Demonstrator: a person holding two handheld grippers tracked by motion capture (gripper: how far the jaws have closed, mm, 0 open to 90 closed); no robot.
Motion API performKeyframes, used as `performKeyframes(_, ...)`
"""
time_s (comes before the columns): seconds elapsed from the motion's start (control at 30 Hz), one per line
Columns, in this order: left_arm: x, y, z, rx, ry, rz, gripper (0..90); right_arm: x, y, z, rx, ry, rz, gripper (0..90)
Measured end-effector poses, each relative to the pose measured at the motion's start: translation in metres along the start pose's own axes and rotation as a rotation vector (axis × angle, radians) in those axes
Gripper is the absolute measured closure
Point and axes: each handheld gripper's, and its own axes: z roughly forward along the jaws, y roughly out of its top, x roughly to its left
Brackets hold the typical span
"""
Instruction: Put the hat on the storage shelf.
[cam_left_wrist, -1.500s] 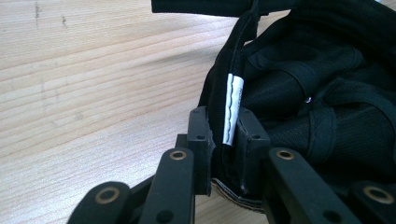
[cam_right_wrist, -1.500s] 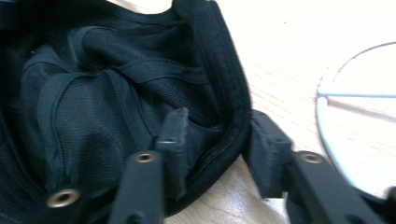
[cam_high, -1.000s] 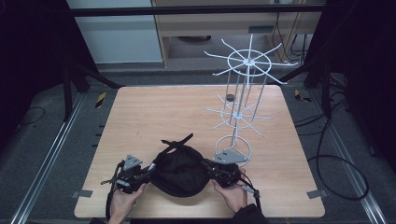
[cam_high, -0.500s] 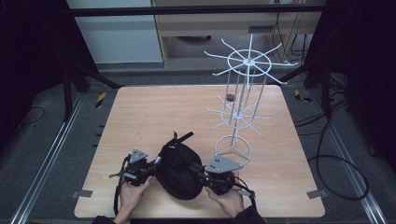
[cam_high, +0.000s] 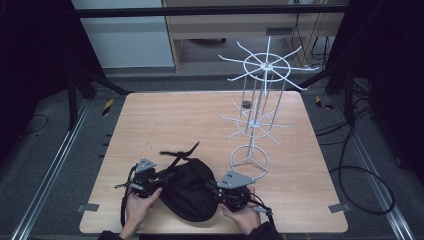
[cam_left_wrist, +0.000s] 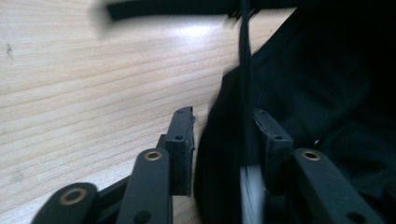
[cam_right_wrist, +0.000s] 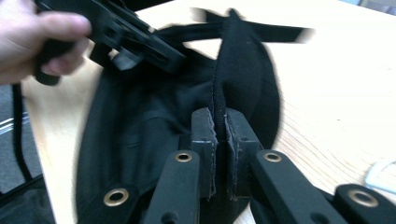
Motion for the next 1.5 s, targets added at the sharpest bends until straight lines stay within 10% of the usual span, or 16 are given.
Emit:
performKeyframes(0.47, -0.005, 0.007, -0.044, -0.068, 0.011, 0.005, 54.0, -0.004, -0.001, -0.003, -0.006, -0.053, 0.019, 84.2)
performKeyframes(0.73, -0.012, 0.001, -0.034, 0.020, -0.014, 0.017, 57.5, -0.007, 0.000, -0.007, -0.026, -0.088, 0.033, 84.4)
performKeyframes(0.97, -0.019, 0.004, -0.031, 0.010, -0.005, 0.049, 82.8, -0.008, 0.003, -0.013, -0.070, -0.081, 0.030, 84.4)
performKeyframes(1.23, -0.014, 0.014, -0.007, -0.036, 0.021, 0.035, 82.5, 0.003, 0.005, -0.011, -0.101, -0.003, -0.046, 84.3)
performKeyframes(1.5, -0.005, 0.009, -0.022, -0.012, 0.000, 0.003, 64.8, 0.002, -0.002, -0.003, -0.046, -0.040, -0.032, 84.3)
